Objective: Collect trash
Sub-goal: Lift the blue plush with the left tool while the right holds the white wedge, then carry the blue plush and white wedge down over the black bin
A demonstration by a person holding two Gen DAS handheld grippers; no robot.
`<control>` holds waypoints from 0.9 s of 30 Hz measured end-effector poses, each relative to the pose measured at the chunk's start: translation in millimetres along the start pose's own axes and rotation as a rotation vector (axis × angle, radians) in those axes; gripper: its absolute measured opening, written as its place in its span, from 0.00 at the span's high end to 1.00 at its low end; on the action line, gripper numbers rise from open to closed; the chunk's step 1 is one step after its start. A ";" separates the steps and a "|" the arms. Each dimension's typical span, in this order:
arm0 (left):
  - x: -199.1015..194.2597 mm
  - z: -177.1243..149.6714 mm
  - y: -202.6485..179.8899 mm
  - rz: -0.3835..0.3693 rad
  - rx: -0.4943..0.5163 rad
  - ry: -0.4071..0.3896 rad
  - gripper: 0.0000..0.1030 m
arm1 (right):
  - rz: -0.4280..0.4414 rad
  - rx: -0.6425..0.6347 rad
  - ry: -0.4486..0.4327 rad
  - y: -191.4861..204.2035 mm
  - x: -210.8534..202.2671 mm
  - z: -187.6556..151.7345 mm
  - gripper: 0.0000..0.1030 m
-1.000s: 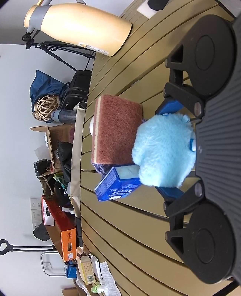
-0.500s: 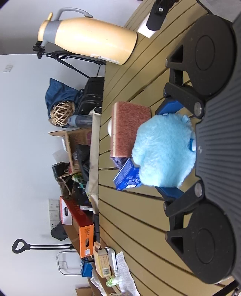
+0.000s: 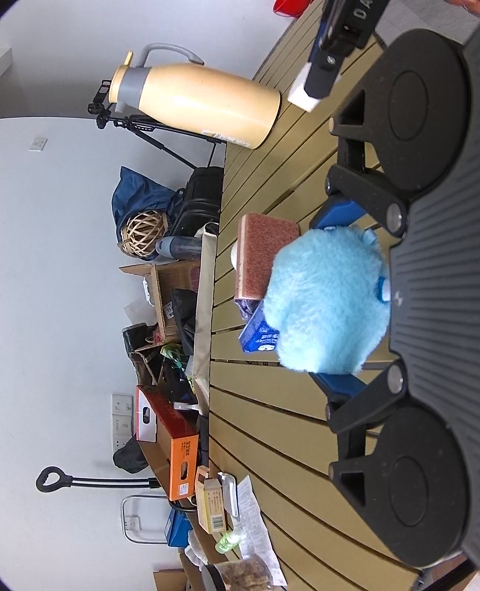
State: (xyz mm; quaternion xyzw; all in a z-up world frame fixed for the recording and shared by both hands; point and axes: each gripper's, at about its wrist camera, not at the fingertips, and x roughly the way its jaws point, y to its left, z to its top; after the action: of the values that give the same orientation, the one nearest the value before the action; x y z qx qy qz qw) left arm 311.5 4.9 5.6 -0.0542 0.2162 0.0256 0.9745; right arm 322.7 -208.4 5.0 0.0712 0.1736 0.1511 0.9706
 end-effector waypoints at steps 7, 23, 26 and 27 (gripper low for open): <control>-31.4 -11.0 7.5 -0.013 -0.014 0.017 0.25 | 0.011 -0.035 0.015 18.1 -28.0 -3.0 0.72; -108.0 -36.3 18.9 -0.018 0.028 0.037 0.25 | 0.033 -0.042 0.075 35.8 -86.7 -32.8 0.72; -116.9 -45.7 20.0 -0.018 0.039 0.059 0.25 | 0.041 -0.046 0.107 36.4 -93.9 -45.7 0.72; -119.7 -49.3 20.6 -0.019 0.042 0.068 0.25 | 0.045 -0.048 0.119 36.5 -95.4 -49.7 0.72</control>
State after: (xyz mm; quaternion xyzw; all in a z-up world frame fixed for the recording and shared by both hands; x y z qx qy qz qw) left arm 181.0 16.4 10.0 -0.0368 0.2492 0.0100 0.9677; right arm 209.8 -200.0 -4.2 0.0429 0.2256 0.1809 0.9563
